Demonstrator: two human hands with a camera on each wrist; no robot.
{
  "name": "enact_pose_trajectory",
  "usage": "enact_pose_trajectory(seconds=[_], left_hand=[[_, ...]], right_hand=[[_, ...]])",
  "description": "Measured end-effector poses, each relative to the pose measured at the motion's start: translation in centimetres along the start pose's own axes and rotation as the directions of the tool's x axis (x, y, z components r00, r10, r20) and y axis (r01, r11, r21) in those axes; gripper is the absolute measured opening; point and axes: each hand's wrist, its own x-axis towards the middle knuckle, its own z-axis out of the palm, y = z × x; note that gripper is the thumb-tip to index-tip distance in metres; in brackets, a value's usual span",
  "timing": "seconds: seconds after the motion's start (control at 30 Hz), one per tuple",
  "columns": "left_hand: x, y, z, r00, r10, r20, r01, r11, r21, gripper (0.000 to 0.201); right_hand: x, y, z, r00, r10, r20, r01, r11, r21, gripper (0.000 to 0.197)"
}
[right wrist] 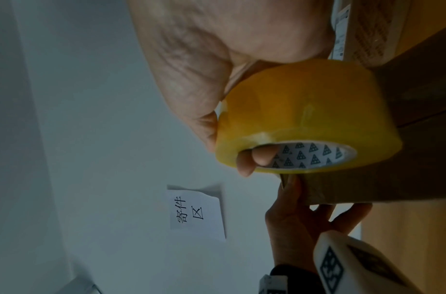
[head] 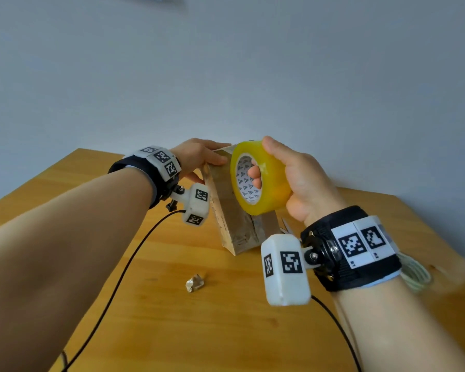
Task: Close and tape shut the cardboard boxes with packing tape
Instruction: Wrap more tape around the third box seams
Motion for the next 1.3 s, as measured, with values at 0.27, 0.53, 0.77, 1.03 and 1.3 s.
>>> enact_pose_trajectory(seconds=[0.27,0.53,0.77,1.03,1.3], left_hand=[[1.5,-1.9,0.8,0.991,-0.101,0.083,0.106,0.992,-0.065,0.047],[3.2,-4.5,1.9,0.977,-0.208,-0.046,0.213,0.958,0.191,0.041],[2.6,-4.0,3.7,0.970,-0.149,0.190,0.070,0.927,0.369,0.094],[3.2,-4.0,5.0,0.953,-0.238,0.186,0.107,0.843,0.528,0.074],[2.6,-3.9,5.5,0.964,-0.207,0.169,0.048,0.757,0.652,0.085]], right_hand=[[1.7,0.5,-1.1,0.997,0.053,0.054,-0.053,0.999,0.000,0.034],[4.5,4.2,0.1,0.997,0.074,-0.002,-0.074,0.997,-0.013,0.041],[5.8,5.9,1.0,0.989,0.141,0.035,-0.139,0.989,-0.053,0.059],[4.5,4.2,0.0,0.987,0.160,0.007,-0.159,0.985,-0.070,0.035],[-0.2,3.2,-2.3,0.978,0.207,0.026,-0.201,0.967,-0.157,0.031]])
